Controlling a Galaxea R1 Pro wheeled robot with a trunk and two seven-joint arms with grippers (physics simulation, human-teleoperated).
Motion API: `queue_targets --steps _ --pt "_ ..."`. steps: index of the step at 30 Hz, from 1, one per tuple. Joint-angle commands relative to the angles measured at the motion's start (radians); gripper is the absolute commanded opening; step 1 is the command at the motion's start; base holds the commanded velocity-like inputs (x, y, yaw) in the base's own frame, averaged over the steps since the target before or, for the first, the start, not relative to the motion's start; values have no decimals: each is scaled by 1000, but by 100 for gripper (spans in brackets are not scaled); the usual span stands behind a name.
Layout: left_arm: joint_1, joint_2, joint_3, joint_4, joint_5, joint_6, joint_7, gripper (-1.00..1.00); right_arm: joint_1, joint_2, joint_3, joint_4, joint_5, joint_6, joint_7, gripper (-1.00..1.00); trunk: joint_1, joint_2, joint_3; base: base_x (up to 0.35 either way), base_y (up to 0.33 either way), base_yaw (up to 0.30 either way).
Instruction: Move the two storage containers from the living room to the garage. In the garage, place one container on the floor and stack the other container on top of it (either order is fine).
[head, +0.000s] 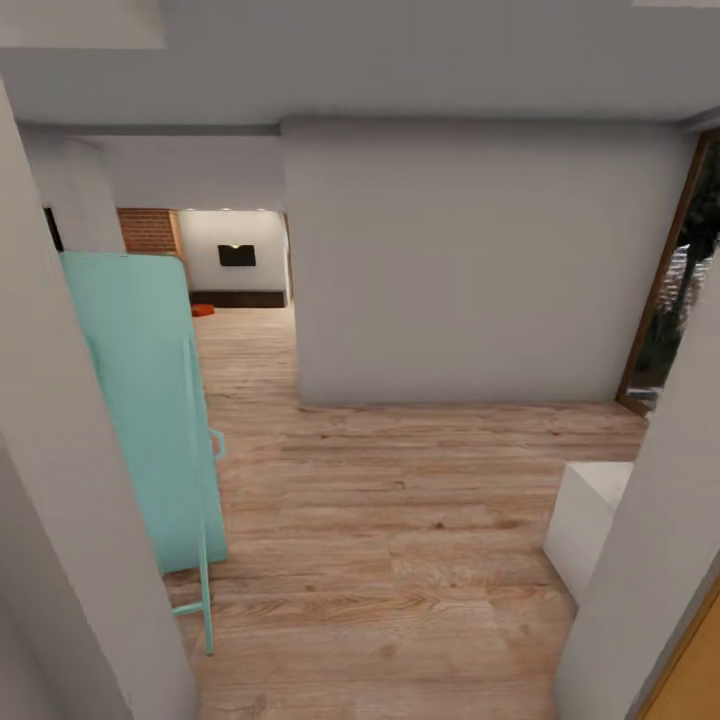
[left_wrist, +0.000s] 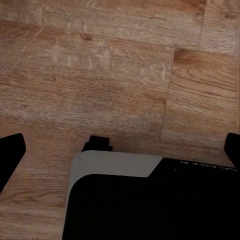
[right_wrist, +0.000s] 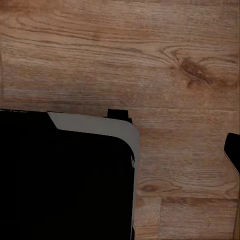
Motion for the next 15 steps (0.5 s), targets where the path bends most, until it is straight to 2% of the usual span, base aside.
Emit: queue_targets --steps 1,15 --pt "-1 0 -9 1 9 -3 2 100 -1 0 7 3 -10 -6 5 100 1 -1 -1 322 0 0" --pt "-1 -1 -9 1 9 -3 1 100 -1 0 7 3 -10 -6 5 100 1 -1 -1 322 0 0"
